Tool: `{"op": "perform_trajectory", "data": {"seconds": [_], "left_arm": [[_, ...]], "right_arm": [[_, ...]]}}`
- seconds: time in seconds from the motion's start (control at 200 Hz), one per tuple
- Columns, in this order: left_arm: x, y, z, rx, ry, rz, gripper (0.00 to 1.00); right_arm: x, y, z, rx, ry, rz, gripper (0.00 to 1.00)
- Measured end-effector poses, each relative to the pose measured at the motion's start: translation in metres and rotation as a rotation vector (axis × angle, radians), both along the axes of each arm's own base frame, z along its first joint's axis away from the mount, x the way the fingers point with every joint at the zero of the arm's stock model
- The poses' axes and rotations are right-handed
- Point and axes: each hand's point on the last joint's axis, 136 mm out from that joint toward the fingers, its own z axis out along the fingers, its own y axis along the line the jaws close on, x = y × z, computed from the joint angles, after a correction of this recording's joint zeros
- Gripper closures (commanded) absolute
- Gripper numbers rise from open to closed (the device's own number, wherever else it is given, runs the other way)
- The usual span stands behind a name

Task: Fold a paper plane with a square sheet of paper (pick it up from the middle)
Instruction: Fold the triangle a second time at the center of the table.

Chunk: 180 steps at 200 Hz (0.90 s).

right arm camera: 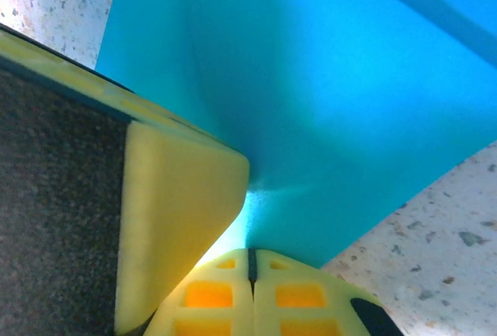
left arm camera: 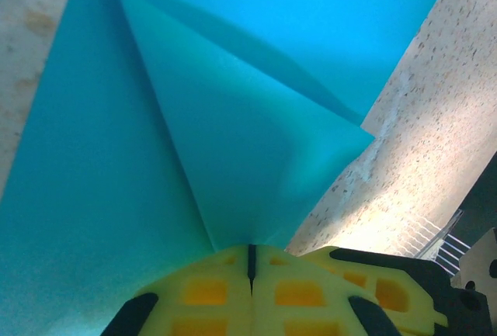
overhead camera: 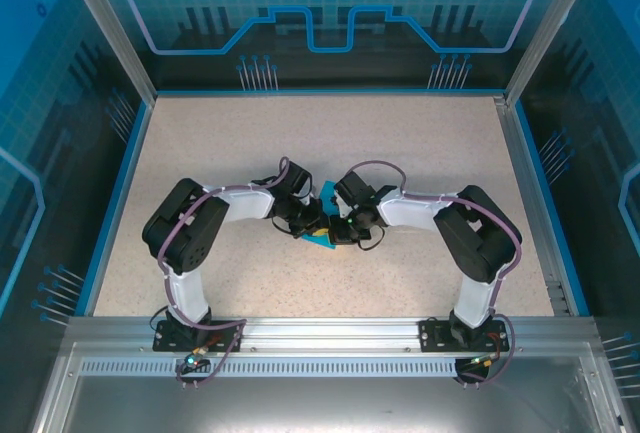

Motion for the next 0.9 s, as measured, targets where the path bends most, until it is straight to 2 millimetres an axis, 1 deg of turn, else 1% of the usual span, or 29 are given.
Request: {"op": "perform_trajectory", "data": {"seconds": [0.3,0.57,0.9], "left_arm": [[0.0007,0.0013,-0.0079,0.014,-0.019,-0.001,0.97],[0.003,0.0001,-0.0083,-0.008,-0.076,-0.019,0.97],[0.0048,0.003,-0.0086,-0.082,-0.155,-0.032,0.96]], "right_arm": [[-0.0005,-0.0007,-0.0007,-0.01,0.006,0.007,0.95],[-0.0006,-0.0032,-0.0017,-0.056,-0.024,0.046,0.95],[-0.0012,-0.0035,-0.0031,-0.098,-0.065,0.079,0.95]]}}
